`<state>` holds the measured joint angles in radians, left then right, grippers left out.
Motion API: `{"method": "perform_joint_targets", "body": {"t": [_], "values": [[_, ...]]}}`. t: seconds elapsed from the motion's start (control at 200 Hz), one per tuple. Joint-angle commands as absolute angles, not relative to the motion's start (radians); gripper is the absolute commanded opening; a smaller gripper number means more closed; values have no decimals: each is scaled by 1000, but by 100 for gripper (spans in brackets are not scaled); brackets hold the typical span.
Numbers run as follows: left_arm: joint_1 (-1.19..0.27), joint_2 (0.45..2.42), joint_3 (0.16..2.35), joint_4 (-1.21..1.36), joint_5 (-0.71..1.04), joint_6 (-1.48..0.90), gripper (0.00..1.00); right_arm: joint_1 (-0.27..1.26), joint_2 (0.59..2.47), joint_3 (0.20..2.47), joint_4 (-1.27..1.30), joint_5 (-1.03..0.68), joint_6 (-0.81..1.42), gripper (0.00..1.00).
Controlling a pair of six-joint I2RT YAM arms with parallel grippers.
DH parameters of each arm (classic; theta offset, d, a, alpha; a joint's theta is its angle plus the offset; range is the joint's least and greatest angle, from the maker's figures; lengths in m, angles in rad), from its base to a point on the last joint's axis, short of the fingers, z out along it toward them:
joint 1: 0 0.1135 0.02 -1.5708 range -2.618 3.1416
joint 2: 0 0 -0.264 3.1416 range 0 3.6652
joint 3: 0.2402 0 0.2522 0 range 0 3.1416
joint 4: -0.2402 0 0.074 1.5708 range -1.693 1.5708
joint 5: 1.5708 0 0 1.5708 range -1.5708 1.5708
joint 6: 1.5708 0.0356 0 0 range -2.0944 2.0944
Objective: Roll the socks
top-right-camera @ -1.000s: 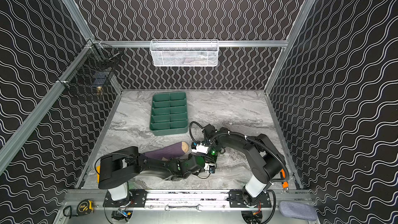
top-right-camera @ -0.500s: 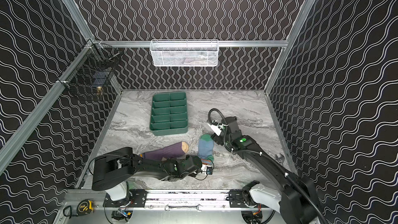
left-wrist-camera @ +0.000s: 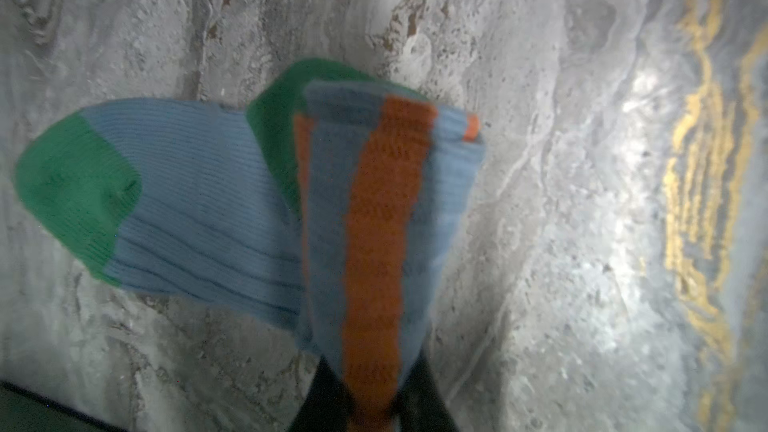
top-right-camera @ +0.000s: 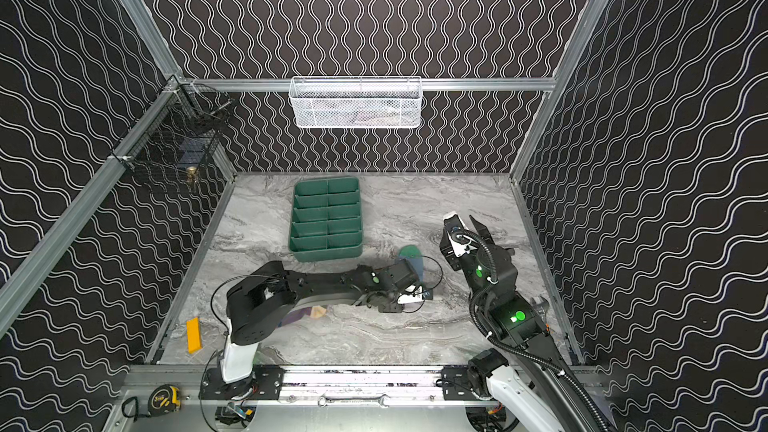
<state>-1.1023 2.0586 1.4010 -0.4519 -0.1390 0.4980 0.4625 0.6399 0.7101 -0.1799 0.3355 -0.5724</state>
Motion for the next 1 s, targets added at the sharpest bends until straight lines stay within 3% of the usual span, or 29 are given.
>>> {"method": "perform_joint_targets", "body": {"t": [0.0, 0.19, 0.355, 0.475, 0.726, 0.996], "values": [[-1064, 2126, 1476, -831, 28, 383, 0, 485, 595, 693, -339, 253, -745, 65], [-1008, 2223, 1637, -995, 162, 329, 0, 614, 480, 617, -477, 117, -1043, 64], [-963, 2319, 1749, -1088, 236, 301, 0, 817, 593, 552, -546, 250, -1044, 62], [-938, 2368, 1796, -1125, 262, 305, 0, 923, 723, 481, -461, 321, -990, 61], [-925, 2367, 1784, -1117, 288, 313, 0, 918, 919, 356, -141, 363, -1056, 70], [-925, 2338, 1738, -1097, 311, 324, 0, 805, 1129, 377, 4, 305, -1093, 71]]}}
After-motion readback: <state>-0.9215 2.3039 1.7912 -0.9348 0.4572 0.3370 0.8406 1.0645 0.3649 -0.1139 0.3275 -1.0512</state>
